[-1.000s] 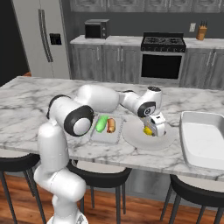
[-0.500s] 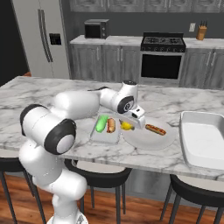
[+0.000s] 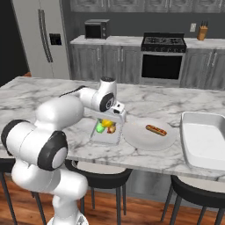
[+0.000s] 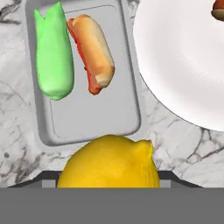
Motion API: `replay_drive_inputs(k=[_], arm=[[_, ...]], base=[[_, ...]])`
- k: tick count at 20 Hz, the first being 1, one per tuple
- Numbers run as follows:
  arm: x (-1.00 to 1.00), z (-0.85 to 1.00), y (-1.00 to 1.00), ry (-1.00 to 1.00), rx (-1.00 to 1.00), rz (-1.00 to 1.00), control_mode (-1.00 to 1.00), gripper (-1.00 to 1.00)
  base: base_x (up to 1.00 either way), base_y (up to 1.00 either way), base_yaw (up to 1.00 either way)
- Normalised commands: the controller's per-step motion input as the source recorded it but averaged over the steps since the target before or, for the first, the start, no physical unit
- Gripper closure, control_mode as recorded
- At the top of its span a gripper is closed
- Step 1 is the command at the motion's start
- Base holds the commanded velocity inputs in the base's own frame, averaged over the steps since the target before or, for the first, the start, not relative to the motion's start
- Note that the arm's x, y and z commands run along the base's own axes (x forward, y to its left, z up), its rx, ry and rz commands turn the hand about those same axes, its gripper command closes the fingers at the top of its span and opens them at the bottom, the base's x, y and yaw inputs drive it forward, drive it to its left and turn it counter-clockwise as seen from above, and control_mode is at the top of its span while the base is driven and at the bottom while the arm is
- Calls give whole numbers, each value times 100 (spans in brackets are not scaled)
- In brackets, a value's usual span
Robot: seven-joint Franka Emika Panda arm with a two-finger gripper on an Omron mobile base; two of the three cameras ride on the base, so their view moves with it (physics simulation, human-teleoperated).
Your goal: Place one cooked food and one vegetable from the large plate to each tupperware container.
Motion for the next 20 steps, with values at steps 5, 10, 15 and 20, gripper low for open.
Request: replay_drive_inputs(k=[5, 10, 15, 20], arm=[[-26, 20, 13, 0, -1, 5, 100, 100], [0, 0, 0, 0, 0, 0, 100, 100], [0, 0, 0, 0, 0, 0, 100, 100], [0, 0, 0, 0, 0, 0, 100, 100]], base=[[-36, -7, 3], [-80, -91, 1], [-52, -100, 0], [11, -94, 0]])
